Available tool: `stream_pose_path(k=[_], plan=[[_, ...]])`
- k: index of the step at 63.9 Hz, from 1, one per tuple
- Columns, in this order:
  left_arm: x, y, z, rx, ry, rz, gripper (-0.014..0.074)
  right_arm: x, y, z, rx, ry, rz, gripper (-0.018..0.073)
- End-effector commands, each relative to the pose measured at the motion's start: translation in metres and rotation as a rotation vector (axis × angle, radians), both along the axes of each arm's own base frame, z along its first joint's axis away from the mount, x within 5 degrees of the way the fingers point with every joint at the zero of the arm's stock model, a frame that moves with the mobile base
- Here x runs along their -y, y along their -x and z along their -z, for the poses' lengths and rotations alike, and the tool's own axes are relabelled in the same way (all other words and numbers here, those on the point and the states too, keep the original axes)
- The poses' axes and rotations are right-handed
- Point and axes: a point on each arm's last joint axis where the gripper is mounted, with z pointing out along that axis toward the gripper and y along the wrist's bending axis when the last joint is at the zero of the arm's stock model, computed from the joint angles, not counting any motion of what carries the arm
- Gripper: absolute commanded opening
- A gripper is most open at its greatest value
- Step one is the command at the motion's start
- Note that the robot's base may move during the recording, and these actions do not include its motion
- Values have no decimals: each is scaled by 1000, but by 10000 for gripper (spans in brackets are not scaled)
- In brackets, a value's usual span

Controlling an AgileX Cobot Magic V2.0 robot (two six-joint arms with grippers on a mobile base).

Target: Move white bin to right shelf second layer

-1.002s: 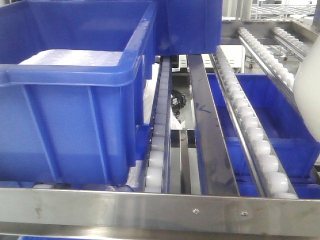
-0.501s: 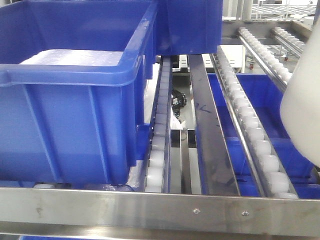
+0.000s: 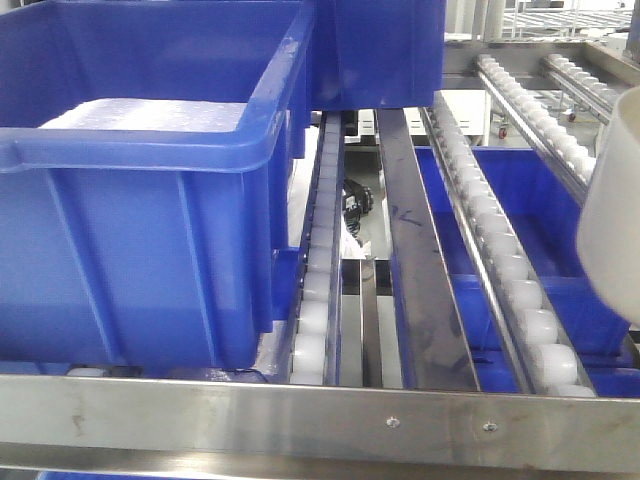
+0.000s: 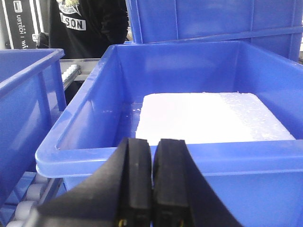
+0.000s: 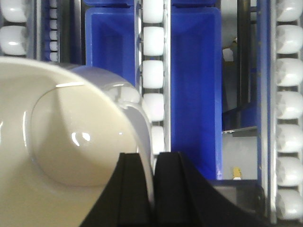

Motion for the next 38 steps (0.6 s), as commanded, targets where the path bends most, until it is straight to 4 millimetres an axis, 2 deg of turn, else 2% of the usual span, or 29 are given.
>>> stream_pose_path(k=[1, 10, 31, 38], plan=[[-1, 1, 3, 64, 21, -5, 85, 3, -10, -15, 114, 9, 12, 89], [-1, 1, 3, 64, 21, -5, 85, 4, -13, -3, 75, 4, 13, 89], [-1, 1, 3, 64, 21, -5, 85, 1, -1, 27, -2, -7, 12, 90], [-1, 1, 3, 64, 21, -5, 85, 1, 1, 30, -13, -8, 12, 90]])
